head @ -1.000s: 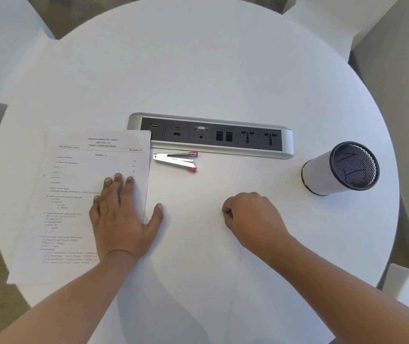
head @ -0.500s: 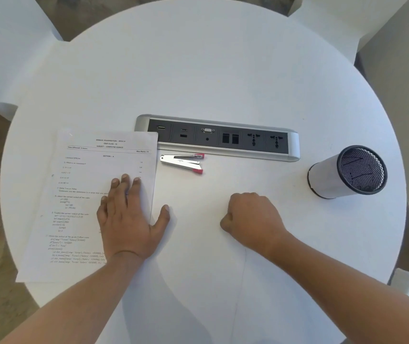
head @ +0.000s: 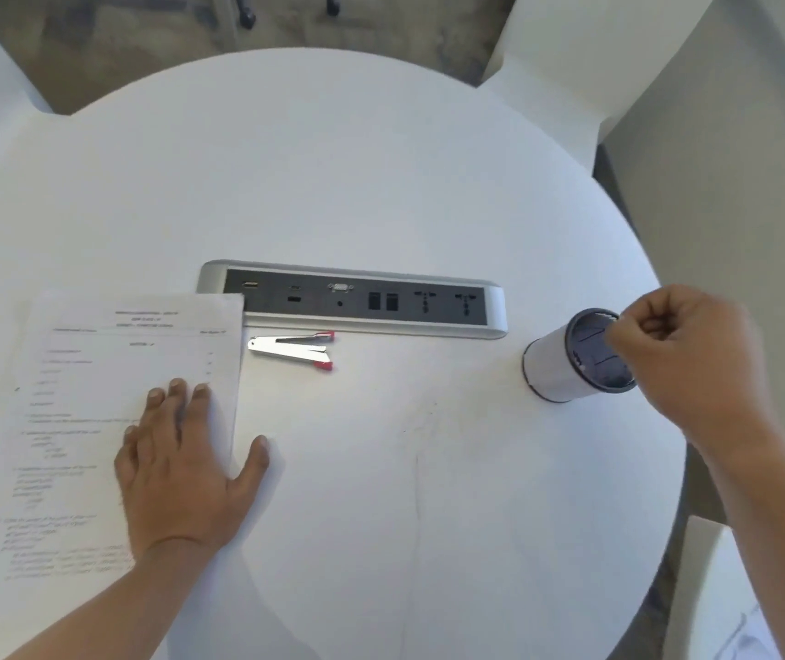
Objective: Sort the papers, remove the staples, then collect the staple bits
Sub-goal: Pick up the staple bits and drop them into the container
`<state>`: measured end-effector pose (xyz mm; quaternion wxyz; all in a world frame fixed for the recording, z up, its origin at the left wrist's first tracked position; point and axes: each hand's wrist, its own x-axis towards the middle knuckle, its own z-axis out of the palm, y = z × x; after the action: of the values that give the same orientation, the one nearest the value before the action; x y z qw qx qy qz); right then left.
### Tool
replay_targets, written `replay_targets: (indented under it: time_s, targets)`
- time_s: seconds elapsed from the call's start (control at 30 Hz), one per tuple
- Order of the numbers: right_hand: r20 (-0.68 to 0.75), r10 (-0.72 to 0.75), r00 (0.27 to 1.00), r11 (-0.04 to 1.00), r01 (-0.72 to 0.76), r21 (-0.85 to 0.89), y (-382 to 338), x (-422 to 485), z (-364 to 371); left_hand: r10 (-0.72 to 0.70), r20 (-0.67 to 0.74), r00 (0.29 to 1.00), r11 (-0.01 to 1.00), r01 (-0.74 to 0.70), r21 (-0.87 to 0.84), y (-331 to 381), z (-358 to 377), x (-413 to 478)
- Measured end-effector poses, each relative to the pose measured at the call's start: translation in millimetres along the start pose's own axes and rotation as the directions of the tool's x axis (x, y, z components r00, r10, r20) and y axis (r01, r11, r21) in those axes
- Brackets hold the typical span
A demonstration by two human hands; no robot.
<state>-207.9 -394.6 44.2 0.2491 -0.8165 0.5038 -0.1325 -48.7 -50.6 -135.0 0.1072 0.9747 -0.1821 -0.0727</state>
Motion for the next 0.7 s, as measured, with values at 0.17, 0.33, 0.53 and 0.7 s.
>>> replay_targets:
  time_s: [0.17,0.33,0.53,0.7]
  targets:
    - [0.101,-0.007,0.995,0.975,0.029,-0.221,38.5,24.7,-6.2,0.008,0.001,1.000,1.000,-0.008,-0.015,0.2,1.5,0.9]
    - [0.077,-0.075,0.994,0.965,0.091,-0.247,47.2,27.6,-5.8,0.016,-0.012,1.000,0.999,-0.016,-0.040,-0.3,4.1,2.2]
    - [0.061,-0.045,0.997,0.970,0.058,-0.236,47.4,24.8,-5.4,0.020,-0.024,1.000,0.998,-0.021,-0.058,-1.1,8.0,2.8]
    - [0.015,-0.020,1.000,0.959,0.024,-0.284,37.0,14.6,-9.7,0.018,-0.010,1.000,0.998,-0.019,-0.067,-2.7,7.9,1.7]
